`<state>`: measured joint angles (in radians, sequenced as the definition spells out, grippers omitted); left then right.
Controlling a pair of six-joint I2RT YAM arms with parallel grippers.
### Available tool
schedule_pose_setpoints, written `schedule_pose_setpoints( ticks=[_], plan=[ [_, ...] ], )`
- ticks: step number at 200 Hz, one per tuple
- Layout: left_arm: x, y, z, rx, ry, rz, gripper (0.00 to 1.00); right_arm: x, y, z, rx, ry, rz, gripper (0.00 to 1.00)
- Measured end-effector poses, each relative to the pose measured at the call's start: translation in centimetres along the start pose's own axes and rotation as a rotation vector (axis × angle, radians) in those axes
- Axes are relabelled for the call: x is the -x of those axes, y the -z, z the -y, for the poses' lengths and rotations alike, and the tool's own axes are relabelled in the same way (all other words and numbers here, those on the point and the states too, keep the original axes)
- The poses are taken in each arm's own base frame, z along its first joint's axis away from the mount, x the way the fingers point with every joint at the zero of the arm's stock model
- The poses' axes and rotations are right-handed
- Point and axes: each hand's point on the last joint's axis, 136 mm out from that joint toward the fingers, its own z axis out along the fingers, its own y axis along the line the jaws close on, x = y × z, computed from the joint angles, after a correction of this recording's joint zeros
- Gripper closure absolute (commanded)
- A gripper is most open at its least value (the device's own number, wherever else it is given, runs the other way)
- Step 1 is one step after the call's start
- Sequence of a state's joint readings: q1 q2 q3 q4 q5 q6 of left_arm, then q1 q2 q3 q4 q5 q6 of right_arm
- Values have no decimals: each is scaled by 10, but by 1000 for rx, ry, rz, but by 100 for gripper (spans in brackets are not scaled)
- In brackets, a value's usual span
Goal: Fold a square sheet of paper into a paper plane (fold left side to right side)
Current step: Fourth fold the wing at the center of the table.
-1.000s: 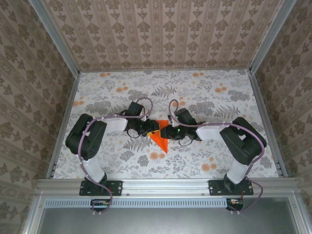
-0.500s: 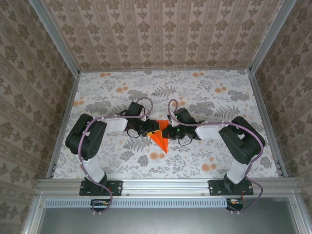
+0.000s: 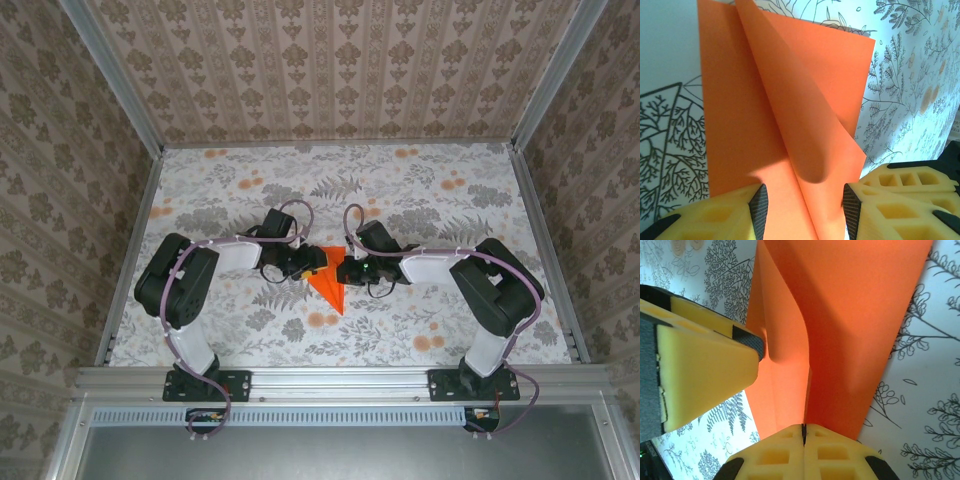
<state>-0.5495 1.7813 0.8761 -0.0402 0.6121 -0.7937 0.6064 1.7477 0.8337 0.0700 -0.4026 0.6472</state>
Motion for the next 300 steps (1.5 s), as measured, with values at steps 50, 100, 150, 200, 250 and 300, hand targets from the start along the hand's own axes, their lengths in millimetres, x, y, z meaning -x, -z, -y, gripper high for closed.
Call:
schedule_pose_setpoints(
  ticks=[50, 100, 150, 200, 250, 300],
  plan=[
    [0, 0, 0, 0, 0, 0, 52, -1, 0, 7, -35, 5, -4, 98],
    [0, 0, 0, 0, 0, 0, 52, -3, 1, 13, -63, 1, -7, 98],
    [0, 0, 0, 0, 0, 0, 52, 0, 1, 13, -70, 3, 1, 99],
    [0, 0, 0, 0, 0, 0, 52, -1, -4, 16, -77, 0, -10, 99],
    [0, 0, 0, 0, 0, 0, 52, -1, -4, 16, -77, -1, -12, 99],
    [0, 0, 0, 0, 0, 0, 52, -1, -2, 12, -66, -1, -11, 99]
  ],
)
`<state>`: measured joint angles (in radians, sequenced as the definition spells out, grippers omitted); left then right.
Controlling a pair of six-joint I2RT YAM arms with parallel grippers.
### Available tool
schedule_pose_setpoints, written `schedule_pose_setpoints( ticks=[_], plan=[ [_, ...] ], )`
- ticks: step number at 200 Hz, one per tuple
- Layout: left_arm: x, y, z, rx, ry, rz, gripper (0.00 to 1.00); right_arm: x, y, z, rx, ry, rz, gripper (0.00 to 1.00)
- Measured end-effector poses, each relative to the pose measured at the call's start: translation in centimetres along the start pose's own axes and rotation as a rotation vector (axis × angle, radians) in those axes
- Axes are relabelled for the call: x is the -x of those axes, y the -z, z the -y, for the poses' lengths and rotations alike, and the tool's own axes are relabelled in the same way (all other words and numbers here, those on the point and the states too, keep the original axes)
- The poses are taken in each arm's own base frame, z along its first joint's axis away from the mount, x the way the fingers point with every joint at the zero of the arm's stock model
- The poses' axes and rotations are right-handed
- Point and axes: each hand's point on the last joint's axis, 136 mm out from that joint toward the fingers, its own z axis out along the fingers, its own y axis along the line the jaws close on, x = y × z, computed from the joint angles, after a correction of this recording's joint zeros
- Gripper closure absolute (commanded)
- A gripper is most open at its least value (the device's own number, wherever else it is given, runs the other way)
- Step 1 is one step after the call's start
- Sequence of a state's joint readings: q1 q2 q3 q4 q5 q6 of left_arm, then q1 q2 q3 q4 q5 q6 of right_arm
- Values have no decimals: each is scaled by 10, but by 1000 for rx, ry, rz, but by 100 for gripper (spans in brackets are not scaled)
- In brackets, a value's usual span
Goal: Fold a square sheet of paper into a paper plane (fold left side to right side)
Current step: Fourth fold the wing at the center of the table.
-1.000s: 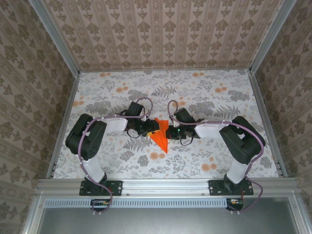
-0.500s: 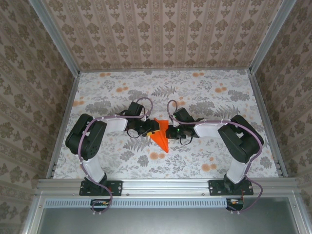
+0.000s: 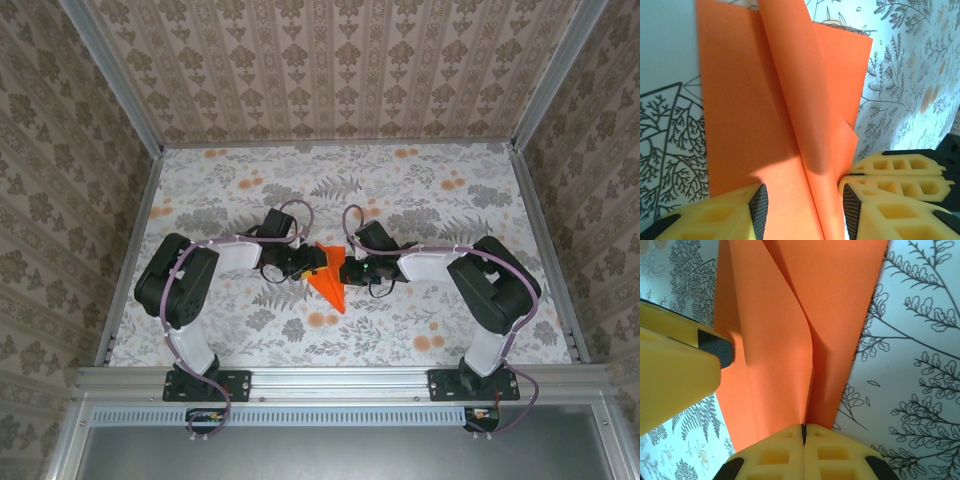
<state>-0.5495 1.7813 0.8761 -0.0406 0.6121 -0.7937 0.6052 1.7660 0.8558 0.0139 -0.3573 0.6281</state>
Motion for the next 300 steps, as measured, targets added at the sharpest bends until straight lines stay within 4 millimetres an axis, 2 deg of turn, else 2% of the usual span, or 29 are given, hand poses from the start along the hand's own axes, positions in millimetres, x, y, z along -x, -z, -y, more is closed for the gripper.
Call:
schedule_pose_setpoints(
  ticks=[66, 176, 300],
  plan=[
    [0, 0, 0, 0, 0, 0, 52, 1, 4, -8, 21, 9, 6, 99],
    [0, 0, 0, 4, 2, 1, 52, -4, 0, 2, -17, -4, -10, 99],
    [0, 0, 0, 5, 2, 1, 52, -4, 0, 2, -19, -3, -8, 99]
  ],
)
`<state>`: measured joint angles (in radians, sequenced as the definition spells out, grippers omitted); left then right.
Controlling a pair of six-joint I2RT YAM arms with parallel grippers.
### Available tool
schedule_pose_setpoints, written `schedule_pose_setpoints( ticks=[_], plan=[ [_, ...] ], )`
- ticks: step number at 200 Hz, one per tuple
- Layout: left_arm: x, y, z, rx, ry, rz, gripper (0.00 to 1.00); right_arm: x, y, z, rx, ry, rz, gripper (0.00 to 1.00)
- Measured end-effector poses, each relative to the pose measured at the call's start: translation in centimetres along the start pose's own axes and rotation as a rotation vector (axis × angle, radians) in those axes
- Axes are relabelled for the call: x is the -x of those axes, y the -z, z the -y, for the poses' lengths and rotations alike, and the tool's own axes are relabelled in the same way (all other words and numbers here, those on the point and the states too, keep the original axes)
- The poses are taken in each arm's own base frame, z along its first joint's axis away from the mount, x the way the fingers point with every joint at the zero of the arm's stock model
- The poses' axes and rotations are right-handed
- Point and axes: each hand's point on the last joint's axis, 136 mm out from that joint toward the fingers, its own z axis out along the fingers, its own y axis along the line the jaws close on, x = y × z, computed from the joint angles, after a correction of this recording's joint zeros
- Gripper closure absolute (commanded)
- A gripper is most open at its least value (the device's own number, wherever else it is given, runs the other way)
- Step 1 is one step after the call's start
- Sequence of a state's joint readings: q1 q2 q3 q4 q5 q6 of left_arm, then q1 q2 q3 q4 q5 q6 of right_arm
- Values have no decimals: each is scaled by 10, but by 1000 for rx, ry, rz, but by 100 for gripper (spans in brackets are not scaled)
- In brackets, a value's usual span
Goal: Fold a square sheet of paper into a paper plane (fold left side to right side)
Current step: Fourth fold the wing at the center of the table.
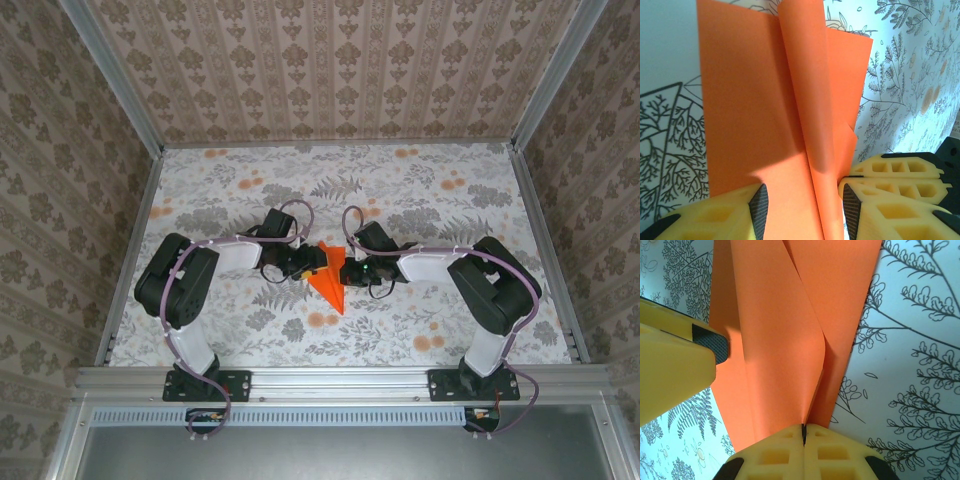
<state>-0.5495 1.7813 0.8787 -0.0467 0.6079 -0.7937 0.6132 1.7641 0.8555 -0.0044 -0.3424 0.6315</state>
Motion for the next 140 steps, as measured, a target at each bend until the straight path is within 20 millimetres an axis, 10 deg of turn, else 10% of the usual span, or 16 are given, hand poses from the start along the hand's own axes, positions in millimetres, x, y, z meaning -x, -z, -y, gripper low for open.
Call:
schedule_pose_setpoints(
  ticks=[140],
  plan=[
    [0, 0, 0, 0, 0, 0, 52, 0, 2, 2, -11, 1, 11, 99]
  ],
)
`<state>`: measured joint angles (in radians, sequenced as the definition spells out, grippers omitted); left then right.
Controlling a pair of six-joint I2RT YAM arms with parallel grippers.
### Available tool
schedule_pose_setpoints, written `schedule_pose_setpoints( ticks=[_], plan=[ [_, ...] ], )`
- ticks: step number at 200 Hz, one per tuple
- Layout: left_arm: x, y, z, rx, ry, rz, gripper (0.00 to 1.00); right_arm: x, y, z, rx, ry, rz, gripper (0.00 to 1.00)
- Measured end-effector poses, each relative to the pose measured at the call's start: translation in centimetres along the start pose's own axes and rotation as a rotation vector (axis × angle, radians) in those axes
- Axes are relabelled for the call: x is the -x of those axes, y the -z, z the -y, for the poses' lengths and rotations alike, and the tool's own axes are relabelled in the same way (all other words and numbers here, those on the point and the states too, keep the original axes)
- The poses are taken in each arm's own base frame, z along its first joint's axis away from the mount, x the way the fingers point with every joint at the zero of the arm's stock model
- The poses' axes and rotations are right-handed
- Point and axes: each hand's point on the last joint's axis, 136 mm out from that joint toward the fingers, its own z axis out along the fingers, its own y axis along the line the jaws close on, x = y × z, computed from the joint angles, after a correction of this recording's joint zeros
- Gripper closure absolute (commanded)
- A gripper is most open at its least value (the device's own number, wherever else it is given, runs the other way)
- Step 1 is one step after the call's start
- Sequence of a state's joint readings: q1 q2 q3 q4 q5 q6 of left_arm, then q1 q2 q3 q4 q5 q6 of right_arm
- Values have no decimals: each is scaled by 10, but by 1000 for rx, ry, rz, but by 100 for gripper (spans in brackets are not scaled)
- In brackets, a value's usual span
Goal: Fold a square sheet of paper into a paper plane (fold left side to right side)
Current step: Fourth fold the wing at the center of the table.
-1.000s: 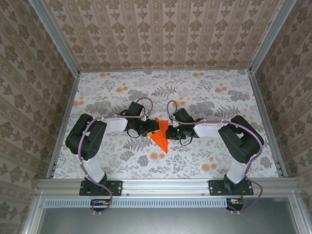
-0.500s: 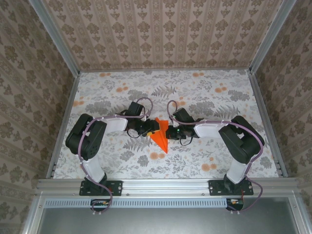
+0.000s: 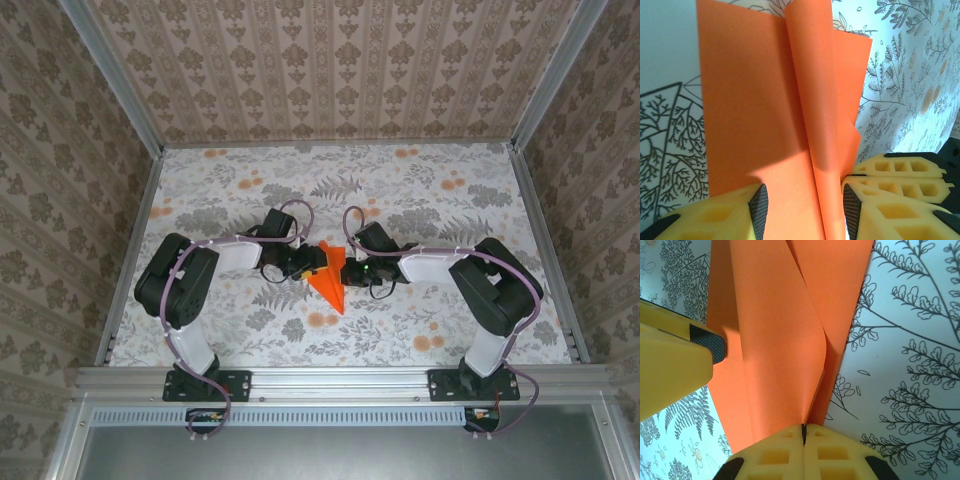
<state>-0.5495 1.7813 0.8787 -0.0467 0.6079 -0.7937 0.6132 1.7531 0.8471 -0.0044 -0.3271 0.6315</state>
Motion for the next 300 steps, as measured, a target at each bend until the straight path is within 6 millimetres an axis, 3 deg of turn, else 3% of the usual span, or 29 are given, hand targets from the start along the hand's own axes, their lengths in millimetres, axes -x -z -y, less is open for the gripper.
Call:
schedule_pose_setpoints(
  ticks=[121, 162, 208, 249, 300],
  plan=[
    [0, 1, 1, 3, -1, -2, 52, 0, -2, 1, -7, -2, -6, 100],
    [-2, 10, -1, 53, -22, -9, 52, -1, -3, 0, -11, 2, -11, 100],
    [8, 21, 29, 3, -98, 11, 71, -1, -3, 1, -19, 6, -17, 100],
    [4, 8, 53, -66, -142, -44, 79, -1, -3, 0, -27, 20, -27, 100],
    [0, -15, 37, -49, -107, -103, 80, -1, -4, 0, -31, 19, -33, 100]
  ],
)
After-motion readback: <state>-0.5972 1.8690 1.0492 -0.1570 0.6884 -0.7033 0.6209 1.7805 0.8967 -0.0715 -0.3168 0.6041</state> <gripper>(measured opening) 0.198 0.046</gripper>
